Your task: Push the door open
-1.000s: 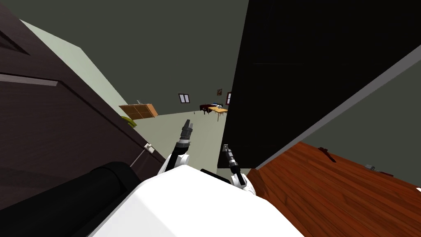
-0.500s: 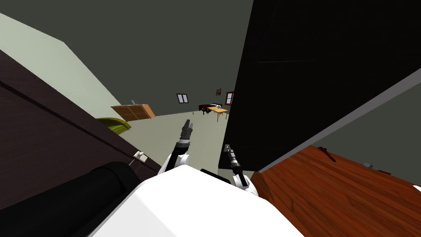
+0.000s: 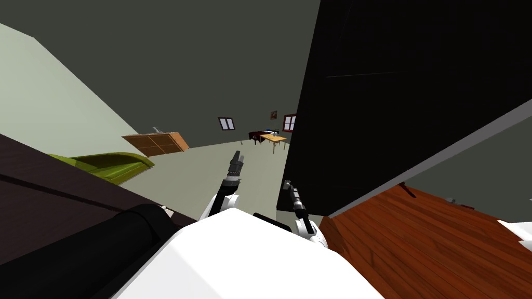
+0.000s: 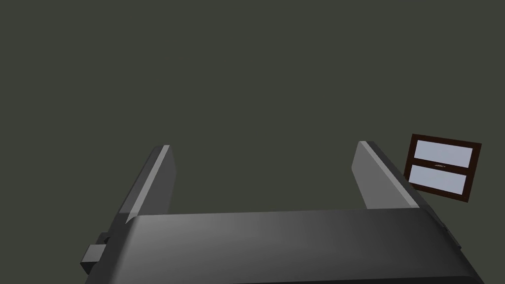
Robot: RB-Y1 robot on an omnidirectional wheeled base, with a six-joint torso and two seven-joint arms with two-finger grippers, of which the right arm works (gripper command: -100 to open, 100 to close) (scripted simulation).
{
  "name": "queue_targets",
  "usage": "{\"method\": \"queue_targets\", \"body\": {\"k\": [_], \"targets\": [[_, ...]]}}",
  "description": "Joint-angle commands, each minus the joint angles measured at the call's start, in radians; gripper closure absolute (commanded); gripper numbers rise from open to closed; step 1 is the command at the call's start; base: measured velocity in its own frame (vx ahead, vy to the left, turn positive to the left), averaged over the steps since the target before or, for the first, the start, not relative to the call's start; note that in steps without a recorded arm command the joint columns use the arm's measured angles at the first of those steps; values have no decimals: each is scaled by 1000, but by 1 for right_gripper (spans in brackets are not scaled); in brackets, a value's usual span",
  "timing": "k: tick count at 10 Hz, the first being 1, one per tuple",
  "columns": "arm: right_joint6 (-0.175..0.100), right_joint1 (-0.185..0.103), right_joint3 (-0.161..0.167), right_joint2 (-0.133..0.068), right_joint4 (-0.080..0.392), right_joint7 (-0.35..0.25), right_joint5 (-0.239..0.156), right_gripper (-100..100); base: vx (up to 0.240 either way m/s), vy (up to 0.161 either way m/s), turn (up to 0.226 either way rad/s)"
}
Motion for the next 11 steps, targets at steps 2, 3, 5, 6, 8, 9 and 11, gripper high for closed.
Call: {"method": "queue_targets", "body": {"k": [2, 3, 5, 6, 8, 9, 11], "targets": [[2, 3, 3, 2, -4, -5, 0, -100, -238, 4, -29], [4, 5, 4, 4, -8, -6, -1, -100, -291, -20, -62], [7, 6, 5, 10, -12, -9, -2, -100, -245, 8, -42], [5, 5, 4, 8, -8, -8, -2, -100, -115, 12, -11], [-4, 8, 0, 6, -4, -4, -4, -100, 133, 30, 23], [-8, 9, -2, 5, -3, -2, -5, -100, 201, 54, 30], [-17, 11, -6, 6, -1, 2, -7, -100, 234, 71, 26]]}}
